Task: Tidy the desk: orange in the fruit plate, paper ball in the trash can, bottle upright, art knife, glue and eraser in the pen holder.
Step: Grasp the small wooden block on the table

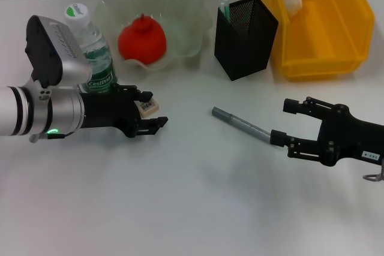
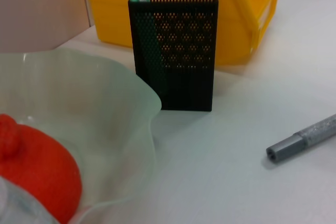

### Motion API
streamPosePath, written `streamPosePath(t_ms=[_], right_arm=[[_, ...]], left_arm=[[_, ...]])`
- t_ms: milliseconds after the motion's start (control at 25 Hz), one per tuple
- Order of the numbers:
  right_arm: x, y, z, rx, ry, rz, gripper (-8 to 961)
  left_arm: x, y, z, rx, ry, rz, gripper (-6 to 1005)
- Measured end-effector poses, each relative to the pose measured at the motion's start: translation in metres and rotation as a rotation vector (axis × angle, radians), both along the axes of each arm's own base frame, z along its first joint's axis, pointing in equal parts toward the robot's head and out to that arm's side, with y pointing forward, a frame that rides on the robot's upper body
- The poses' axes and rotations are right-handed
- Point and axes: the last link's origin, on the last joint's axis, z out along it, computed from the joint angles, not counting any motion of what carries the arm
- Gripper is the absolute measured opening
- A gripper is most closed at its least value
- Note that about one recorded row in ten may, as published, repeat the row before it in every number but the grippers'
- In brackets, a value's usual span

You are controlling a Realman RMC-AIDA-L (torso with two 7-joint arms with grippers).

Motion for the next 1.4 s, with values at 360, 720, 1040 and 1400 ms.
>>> streamPosePath(t_ms=[360,720,1040,1400], right_arm=[[0.0001,-0.001,-0.0009,-0.002,0.003,-0.003,811],[0.0002,-0.0013,-0.0008,-0.002,0.004,-0.003,811],[0.0002,-0.0013,-0.0009,0.0,0.006,-0.004,811],[0.0002,-0.001,-0.0005,0.003,0.008,-0.007,811]], left_arm=[[-0.0001,0.0009,0.0008,0.013,0.006,0.0,624],[0.0004,0.0005,0.0059,0.031,0.003,-0.008,603],[-0.0022,0.0006,0.0035,0.035,0.021,-0.004,583],[-0.0045,0.0002,-0.0002,0.038,0.04,-0.001,538]])
